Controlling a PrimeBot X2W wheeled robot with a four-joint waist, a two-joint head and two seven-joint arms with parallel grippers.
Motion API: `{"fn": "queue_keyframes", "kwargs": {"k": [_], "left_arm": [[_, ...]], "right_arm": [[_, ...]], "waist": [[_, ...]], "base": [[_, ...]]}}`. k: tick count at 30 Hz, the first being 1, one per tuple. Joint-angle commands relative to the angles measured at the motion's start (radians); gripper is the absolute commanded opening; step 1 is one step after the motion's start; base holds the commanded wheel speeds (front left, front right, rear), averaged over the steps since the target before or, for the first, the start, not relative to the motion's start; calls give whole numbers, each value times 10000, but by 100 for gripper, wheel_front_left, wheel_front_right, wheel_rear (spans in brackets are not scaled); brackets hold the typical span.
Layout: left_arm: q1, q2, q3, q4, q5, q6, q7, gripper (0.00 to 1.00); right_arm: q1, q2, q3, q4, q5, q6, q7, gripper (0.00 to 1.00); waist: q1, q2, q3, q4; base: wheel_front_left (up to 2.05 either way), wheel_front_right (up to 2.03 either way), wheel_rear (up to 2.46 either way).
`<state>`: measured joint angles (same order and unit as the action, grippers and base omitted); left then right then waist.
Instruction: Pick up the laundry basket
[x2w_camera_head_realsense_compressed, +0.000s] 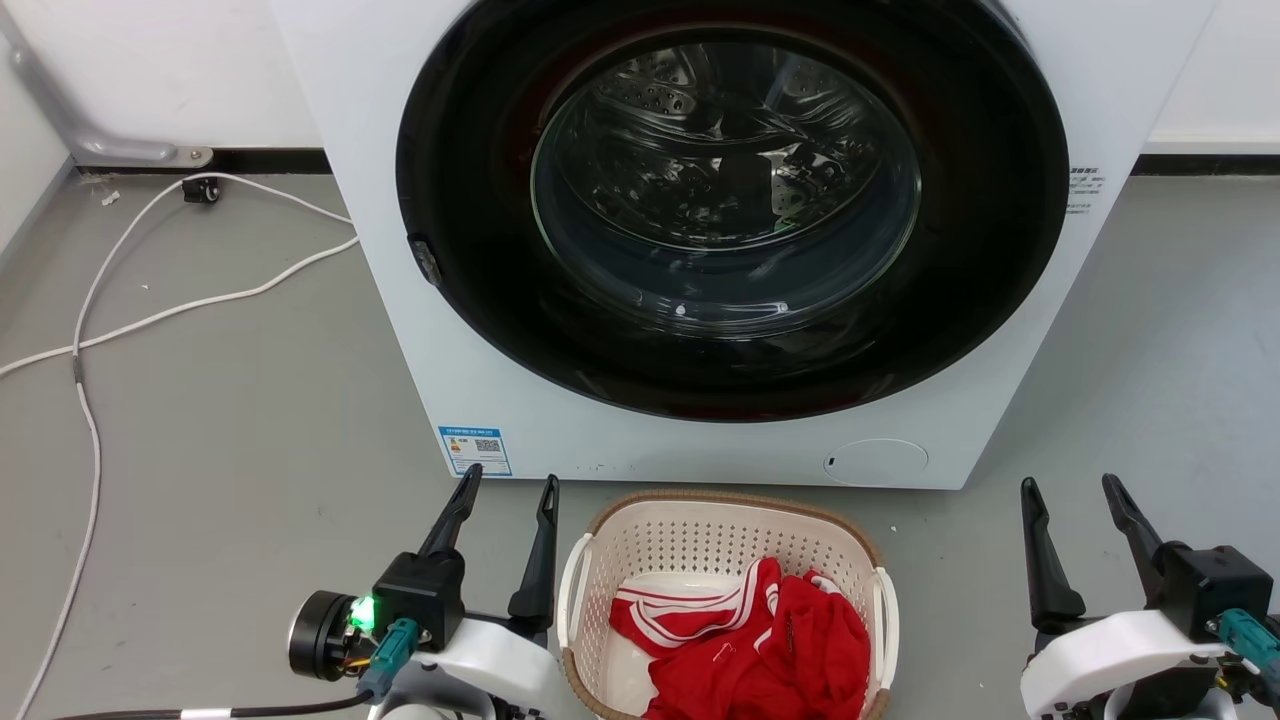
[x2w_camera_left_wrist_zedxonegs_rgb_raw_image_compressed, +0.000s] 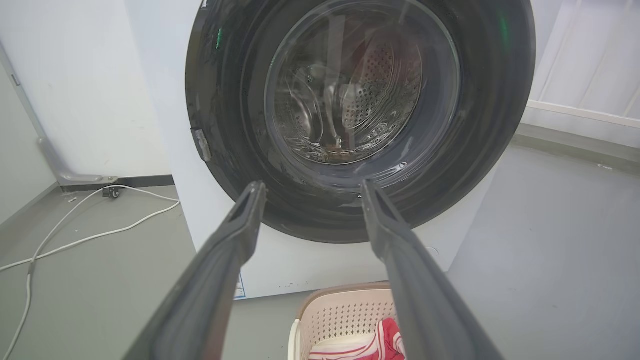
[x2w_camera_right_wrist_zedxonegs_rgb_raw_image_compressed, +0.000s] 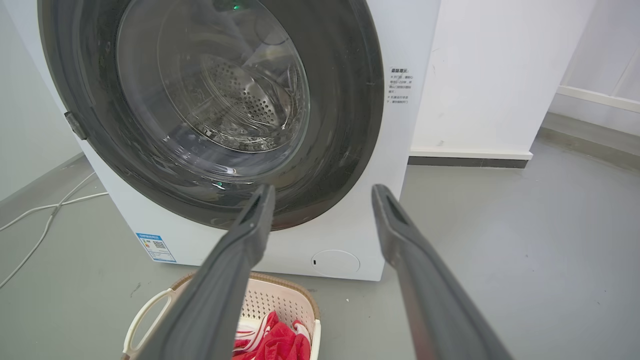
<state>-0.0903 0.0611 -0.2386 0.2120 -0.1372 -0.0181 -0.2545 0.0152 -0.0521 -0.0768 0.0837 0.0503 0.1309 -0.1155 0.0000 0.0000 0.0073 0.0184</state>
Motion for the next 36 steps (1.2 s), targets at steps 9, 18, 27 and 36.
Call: {"fn": "queue_keyframes", "kwargs": {"k": [9,18,27,36], "left_arm": [[71,-56,90,105,296,-139,-120,100],[66,-88,158,178,228,-152,-119,100],[-144,-102,205,102,308,-93,-119,100],[-1537,-104,-85,1113,301,-434,-109,100]], "right_arm": [[-52,31,-28,141,-227,-5,-182,100],[-149,31,-45,285,-68,-5,-300,100],[-256,31,-82,389,-2,-5,-345,100],[-1102,23,-583,759,118,-5,-208,100]], "waist": [[0,0,6,16],[0,0,20,47],[0,0,259,89],[0,0,1799,-25]], "base": [[0,0,0],[0,0,0],[0,0,0],[0,0,0]]}}
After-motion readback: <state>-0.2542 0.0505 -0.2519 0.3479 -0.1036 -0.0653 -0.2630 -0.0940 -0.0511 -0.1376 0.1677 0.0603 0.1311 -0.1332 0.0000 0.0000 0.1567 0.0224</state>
